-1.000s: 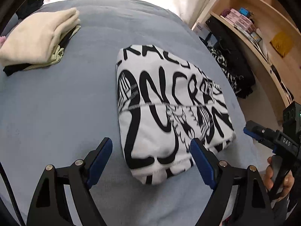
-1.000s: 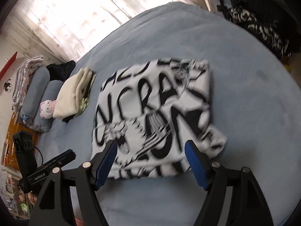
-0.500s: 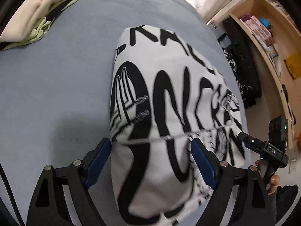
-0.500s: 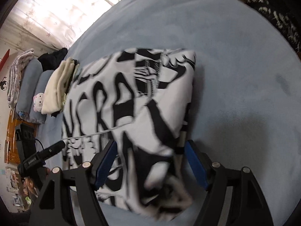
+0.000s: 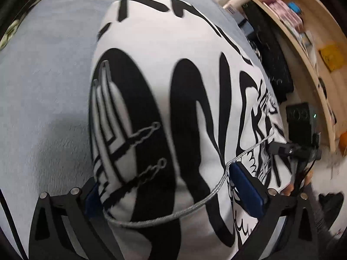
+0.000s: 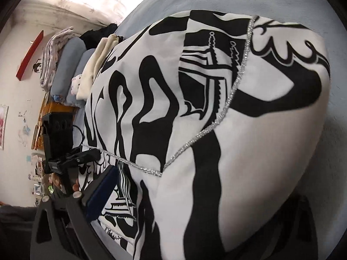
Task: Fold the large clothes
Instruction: 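Grasp the jacket bundle with both tools and lift it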
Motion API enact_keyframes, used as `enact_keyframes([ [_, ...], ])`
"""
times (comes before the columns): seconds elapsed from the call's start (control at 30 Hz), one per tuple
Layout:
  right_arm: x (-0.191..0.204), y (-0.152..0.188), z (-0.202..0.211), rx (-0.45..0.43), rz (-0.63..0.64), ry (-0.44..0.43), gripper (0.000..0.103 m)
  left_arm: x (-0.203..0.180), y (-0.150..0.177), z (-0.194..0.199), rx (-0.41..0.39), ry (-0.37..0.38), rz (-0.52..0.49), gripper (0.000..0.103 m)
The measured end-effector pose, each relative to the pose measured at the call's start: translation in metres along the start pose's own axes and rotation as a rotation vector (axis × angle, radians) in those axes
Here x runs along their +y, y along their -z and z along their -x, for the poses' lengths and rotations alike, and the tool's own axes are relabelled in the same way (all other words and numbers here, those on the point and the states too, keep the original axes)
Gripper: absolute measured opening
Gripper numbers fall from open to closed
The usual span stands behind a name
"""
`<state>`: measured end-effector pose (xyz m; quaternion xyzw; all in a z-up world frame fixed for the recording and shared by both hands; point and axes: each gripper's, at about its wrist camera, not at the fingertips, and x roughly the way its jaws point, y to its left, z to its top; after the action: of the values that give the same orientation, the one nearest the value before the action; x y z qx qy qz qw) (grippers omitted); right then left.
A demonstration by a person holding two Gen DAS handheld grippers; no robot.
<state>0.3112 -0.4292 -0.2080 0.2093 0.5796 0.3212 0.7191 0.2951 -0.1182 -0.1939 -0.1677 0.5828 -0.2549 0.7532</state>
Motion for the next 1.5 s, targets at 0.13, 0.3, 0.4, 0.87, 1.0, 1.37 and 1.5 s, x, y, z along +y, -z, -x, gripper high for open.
enact_keyframes([
  [0.13,0.001,0.003,0.001,-0.013,-0.019,-0.001,0.103,-0.007,-0.002,-0.005,0.004,-0.009,-0.02,0.103],
  [0.3,0.011,0.003,-0.002,-0.01,0.012,0.088,0.103,-0.01,-0.004,-0.008,0.015,-0.032,-0.022,0.103],
  [0.4,0.018,0.005,-0.001,-0.02,0.031,0.16,0.094,-0.022,-0.01,-0.016,0.016,-0.066,-0.025,0.102],
  [0.87,0.125,0.024,0.035,-0.149,0.191,0.275,0.038,-0.106,0.009,0.029,-0.147,-0.231,-0.273,0.051],
  [1.0,0.162,0.031,0.038,-0.155,0.213,0.304,0.038,-0.106,0.019,0.069,-0.176,-0.239,-0.284,0.051],
  [1.37,0.276,0.043,0.017,-0.19,0.249,0.24,0.038,-0.064,0.053,0.183,-0.226,-0.273,-0.249,0.051],
  [1.5,0.324,0.029,-0.009,-0.193,0.291,0.205,0.038,-0.031,0.043,0.231,-0.249,-0.313,-0.249,0.051],
])
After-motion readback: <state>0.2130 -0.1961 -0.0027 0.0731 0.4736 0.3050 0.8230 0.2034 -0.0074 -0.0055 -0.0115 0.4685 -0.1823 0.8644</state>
